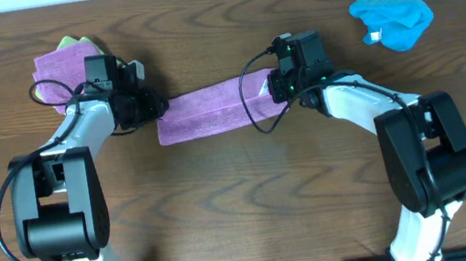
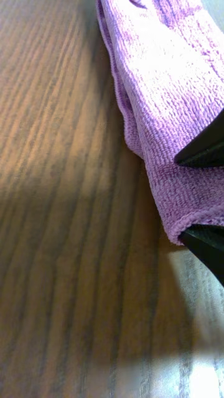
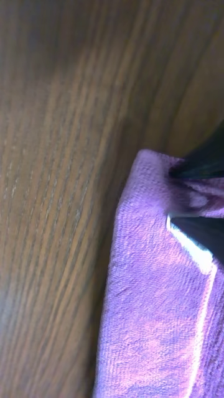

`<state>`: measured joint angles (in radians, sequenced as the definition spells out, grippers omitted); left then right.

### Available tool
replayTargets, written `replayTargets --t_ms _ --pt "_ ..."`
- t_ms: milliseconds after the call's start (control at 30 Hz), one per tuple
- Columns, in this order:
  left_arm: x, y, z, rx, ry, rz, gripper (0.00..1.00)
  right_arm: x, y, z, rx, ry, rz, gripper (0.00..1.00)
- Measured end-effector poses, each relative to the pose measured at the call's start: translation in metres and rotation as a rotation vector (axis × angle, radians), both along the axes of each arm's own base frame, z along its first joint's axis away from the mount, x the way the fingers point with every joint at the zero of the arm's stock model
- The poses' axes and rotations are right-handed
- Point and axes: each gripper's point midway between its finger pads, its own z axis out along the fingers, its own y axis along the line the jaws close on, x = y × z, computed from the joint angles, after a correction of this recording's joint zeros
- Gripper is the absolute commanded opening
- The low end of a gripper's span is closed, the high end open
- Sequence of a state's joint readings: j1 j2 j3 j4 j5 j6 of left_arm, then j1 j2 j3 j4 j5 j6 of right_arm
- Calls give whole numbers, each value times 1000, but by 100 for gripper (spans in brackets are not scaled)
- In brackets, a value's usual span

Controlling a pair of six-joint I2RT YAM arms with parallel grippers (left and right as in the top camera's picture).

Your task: Fold the cloth

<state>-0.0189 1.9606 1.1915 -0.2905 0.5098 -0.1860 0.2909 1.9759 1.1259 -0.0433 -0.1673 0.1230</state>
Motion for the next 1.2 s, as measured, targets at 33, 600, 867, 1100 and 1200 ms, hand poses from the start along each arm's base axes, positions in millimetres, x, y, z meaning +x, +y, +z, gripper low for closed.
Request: replayTargets --t_ms 33,600,867,1100,1200 --pt "1 1 0 4 -6 -1 44 0 -1 0 0 1 -7 46" --pt "18 13 32 14 -44 34 50 -13 -7 46 56 22 -93 76" --pt "20 -1 87 -32 -154 -9 6 -29 -31 112 273 70 -269 75" --pt "17 -35 61 15 -121 -75 6 -40 -42 91 427 170 -381 77" --pt "12 -47 38 62 -78 -97 6 -50 -37 73 494 210 -407 77"
